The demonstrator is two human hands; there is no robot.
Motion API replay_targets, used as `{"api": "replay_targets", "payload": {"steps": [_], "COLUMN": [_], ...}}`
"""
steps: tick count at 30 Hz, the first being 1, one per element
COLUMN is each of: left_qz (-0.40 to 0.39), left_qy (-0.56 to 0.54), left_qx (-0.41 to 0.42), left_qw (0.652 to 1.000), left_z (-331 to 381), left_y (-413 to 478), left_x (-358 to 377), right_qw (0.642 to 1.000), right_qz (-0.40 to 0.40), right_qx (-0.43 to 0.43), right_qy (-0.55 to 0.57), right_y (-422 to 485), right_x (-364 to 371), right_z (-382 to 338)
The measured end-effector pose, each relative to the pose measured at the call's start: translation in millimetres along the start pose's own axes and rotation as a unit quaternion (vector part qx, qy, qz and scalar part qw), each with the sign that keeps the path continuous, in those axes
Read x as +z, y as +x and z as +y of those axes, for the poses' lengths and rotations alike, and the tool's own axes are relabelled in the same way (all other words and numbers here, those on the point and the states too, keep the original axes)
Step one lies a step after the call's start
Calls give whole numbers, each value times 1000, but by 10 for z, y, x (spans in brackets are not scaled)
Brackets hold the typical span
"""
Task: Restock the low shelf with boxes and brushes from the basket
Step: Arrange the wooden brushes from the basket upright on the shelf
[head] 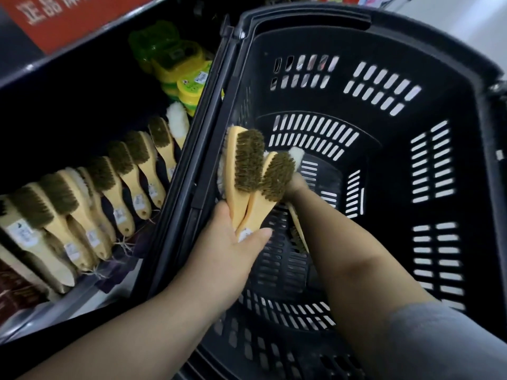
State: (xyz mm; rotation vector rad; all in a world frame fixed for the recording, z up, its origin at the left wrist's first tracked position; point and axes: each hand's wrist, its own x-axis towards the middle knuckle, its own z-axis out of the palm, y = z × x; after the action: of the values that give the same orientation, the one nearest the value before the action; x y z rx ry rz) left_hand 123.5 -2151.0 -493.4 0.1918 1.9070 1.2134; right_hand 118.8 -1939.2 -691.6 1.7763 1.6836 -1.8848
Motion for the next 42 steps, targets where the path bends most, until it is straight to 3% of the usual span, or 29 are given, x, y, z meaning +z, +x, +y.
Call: {"api": "replay_targets", "payload": {"steps": [4,8,13,16,18,23,28,35,42], "left_qz": [12,9,-15,-27,-31,-54,-83,-117,-190], "left_qy": [19,15,-48,-84,-112,-159,-122,-159,-209], "left_qx": [-12,-3,-11,-9,-3,-9,-6,-27,-38], "left_qw": [1000,1000,999,996,993,986,989,980,959], "left_z": [3,25,53,63,61,62,60,90,158], "left_y": [22,18,31,55,72,72,28,20,13], "left_x": [-12,-7,23,47,58,43,30,14,-62], "right_qw": [999,991,975,973,968,948,941,961,923], "right_qz": [28,-92,-193,-204,-197,-244,-273,-261,-351], "right_qx": [-30,45,52,48,56,-5,-29,-89,-123], "right_qy": [-34,82,102,91,148,207,197,26,-101], "right_y": [-160,-463,-994,-1445,-1764,-2384,-2523,-2323,-2139], "right_x": [-249,-388,-508,-595,-647,-707,-579,-610,-725], "right_z": [-75,-130,-234,-346,-383,-263,-238,-484,-698]}}
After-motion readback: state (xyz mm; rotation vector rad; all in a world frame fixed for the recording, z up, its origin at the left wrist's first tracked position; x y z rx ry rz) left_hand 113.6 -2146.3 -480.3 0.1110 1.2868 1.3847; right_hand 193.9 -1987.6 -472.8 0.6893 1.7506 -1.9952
